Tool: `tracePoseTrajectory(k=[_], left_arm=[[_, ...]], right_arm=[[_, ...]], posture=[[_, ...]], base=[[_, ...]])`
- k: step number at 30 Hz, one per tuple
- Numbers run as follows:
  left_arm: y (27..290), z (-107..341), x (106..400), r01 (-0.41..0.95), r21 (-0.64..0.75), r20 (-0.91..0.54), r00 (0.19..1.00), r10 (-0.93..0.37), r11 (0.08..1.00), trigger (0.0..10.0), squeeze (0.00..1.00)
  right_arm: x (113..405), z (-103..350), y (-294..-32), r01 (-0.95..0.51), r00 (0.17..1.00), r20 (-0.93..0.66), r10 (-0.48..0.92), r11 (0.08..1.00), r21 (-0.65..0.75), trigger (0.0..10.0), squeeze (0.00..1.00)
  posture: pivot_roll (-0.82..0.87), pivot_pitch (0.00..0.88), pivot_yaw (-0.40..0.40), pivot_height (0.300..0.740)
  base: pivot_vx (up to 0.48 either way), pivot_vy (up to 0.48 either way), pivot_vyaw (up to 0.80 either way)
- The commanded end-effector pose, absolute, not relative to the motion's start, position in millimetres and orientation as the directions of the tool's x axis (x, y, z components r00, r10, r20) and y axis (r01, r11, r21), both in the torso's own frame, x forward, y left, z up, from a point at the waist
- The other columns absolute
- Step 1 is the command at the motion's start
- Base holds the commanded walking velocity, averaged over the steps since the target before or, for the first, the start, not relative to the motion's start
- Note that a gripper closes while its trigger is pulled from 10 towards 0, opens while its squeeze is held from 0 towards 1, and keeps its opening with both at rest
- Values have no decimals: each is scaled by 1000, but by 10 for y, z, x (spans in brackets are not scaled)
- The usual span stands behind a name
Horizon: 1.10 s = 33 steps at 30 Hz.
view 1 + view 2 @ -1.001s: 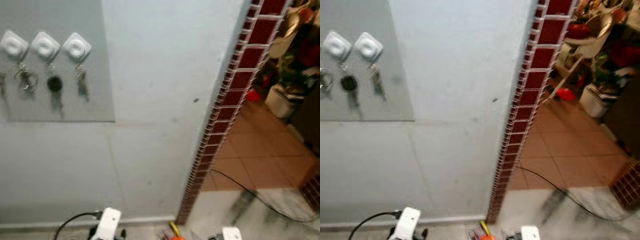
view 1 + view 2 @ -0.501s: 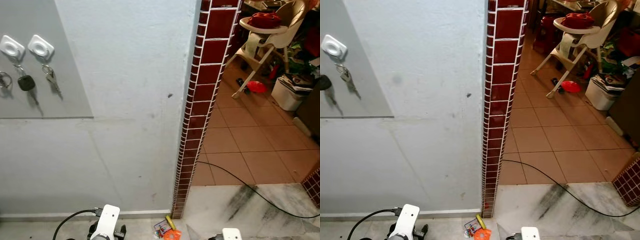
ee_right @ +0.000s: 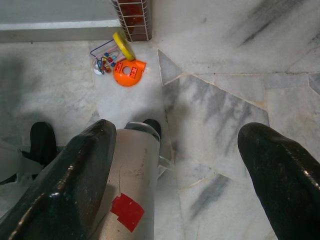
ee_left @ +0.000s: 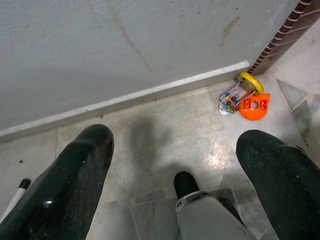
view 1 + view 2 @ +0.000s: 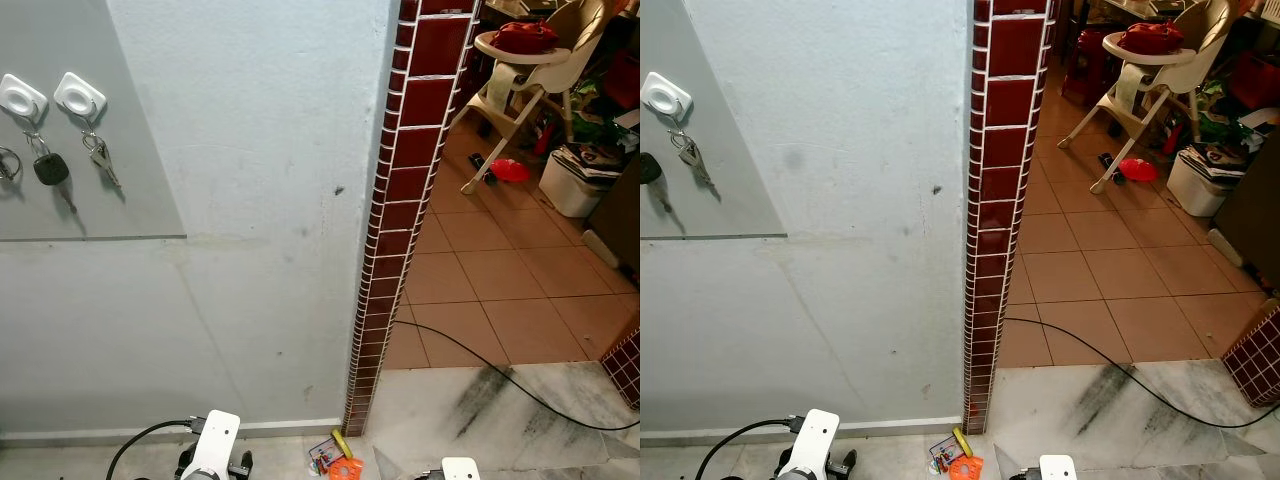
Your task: Hang keys on a hook
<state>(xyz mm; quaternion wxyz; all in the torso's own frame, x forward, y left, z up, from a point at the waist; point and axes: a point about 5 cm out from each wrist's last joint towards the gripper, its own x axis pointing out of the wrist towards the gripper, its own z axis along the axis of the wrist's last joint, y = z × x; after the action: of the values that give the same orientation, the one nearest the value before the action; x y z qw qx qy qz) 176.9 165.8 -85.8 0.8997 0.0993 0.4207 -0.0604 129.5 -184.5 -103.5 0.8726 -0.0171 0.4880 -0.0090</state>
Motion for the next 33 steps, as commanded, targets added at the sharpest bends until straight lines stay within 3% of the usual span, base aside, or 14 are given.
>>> tracePoseTrajectory(k=[1, 20, 33], left_arm=[[1687, -857, 1772, 184, 134, -771, 637, -15, 974, 10000, 0], [1688, -857, 1772, 187, 135, -771, 636, -15, 973, 10000, 0], [1852, -870, 1699, 127, 149, -774, 632, 35, 981, 10000, 0]], right_arm=[[1305, -1035, -1837, -6, 520, -854, -28, 999, -37, 10000, 0], [1304, -1036, -1835, -13, 519, -854, -29, 999, -41, 10000, 0], [1306, -1038, -1787, -41, 523, -852, -21, 998, -50, 10000, 0]], posture=[[-37, 0, 18, 732], [-38, 0, 18, 732], [-9, 0, 0, 732]], base=[[0, 0, 0], [0, 0, 0], [0, 0, 0]])
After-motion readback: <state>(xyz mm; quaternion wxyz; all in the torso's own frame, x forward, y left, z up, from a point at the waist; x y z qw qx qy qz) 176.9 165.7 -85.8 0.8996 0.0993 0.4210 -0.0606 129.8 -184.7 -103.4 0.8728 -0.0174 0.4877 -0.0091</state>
